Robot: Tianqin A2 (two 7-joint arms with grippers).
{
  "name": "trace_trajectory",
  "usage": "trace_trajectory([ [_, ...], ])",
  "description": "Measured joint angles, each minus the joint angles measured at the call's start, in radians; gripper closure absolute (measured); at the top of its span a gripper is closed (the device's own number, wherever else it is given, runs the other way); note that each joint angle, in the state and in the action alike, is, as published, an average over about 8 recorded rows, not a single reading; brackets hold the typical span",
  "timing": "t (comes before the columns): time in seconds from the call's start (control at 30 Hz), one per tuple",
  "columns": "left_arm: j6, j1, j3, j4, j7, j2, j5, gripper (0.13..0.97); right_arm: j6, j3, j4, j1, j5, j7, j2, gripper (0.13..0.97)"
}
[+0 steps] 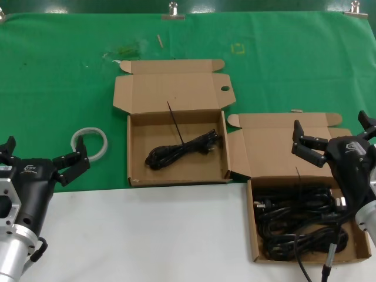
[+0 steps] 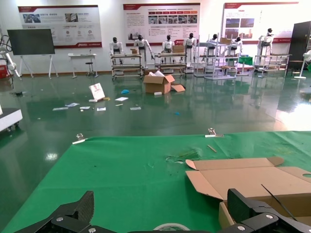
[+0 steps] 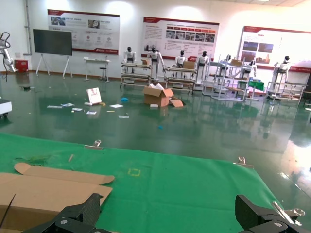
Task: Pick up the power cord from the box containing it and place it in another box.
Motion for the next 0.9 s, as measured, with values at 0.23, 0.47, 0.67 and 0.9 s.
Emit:
trace_trajectory([
  [0.23, 0.0, 0.0, 0.0, 0.0, 0.0, 0.0, 0.0, 0.132, 0.0, 0.0, 0.0, 0.0, 0.0, 0.0, 0.0, 0.129],
  [0.47, 0.0, 0.0, 0.0, 0.0, 0.0, 0.0, 0.0, 0.132, 0.0, 0.0, 0.0, 0.0, 0.0, 0.0, 0.0, 0.129],
  [0.67, 0.0, 0.0, 0.0, 0.0, 0.0, 0.0, 0.0, 0.132, 0.0, 0.0, 0.0, 0.0, 0.0, 0.0, 0.0, 0.129],
  [0.9, 0.0, 0.0, 0.0, 0.0, 0.0, 0.0, 0.0, 0.132, 0.0, 0.0, 0.0, 0.0, 0.0, 0.0, 0.0, 0.129],
])
